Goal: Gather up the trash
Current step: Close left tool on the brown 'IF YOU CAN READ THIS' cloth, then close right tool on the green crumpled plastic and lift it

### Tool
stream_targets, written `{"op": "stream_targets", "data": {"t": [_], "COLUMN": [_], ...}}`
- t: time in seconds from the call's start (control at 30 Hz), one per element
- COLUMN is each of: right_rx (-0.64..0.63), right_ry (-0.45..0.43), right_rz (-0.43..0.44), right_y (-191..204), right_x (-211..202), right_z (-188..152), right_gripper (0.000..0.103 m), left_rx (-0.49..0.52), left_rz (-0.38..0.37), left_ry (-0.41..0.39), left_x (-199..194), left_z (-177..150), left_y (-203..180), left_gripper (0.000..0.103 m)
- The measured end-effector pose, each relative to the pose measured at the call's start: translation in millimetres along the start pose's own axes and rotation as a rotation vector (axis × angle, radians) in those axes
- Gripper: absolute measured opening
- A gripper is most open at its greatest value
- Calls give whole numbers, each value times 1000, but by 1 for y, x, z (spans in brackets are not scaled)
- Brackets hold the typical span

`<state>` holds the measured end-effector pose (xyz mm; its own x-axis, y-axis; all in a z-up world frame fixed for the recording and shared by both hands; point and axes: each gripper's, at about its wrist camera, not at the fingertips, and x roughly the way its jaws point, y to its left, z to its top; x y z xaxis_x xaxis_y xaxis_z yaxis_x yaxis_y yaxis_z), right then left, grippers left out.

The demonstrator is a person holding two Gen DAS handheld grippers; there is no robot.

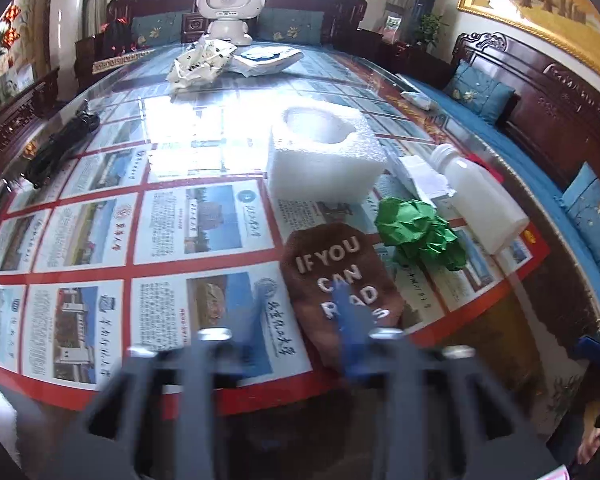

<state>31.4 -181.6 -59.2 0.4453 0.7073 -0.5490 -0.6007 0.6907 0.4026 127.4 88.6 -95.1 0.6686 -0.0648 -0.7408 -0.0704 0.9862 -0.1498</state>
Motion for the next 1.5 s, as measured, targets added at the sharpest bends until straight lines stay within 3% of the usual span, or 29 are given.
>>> {"op": "stream_targets", "data": {"t": [0.27,0.43,0.47,0.57,0.67,0.87,1.23,1.33,1.4,1.5], "right_rx": [-6,-4,-4,0,4,-18,-51,-72,-87,-100], "right_ry": [4,4,5,4,4,-7,-4,23,52,113], "right_rz": [6,-2,-3,-7,-16,-37,-87,-114,-126,-183], "right_y": [2,-2,-2,-2,-3,0,8,13,15,14], "right_x": [2,2,2,2,5,11,35,52,70,101], "right_z": [1,2,2,1,3,12,38,53,66,83], "right_gripper": [85,85,85,85,85,83,81,78,69,69], "left_rx": [107,158,163,190,210,188,141,128,115,100], "left_rz": [55,50,45,8,-3,-31,-92,-96,-107,-114], "left_ry": [64,81,79,70,62,39,-25,-37,-38,-41], "left_x": [21,28,28,25,24,18,-9,-14,-16,-18], "left_z": [10,14,14,13,10,6,11,12,12,11], "left_y": [-16,-30,-31,-38,-46,-44,-29,-22,-18,-12], "left_gripper": [73,72,66,30,18,13,13,13,13,13]}}
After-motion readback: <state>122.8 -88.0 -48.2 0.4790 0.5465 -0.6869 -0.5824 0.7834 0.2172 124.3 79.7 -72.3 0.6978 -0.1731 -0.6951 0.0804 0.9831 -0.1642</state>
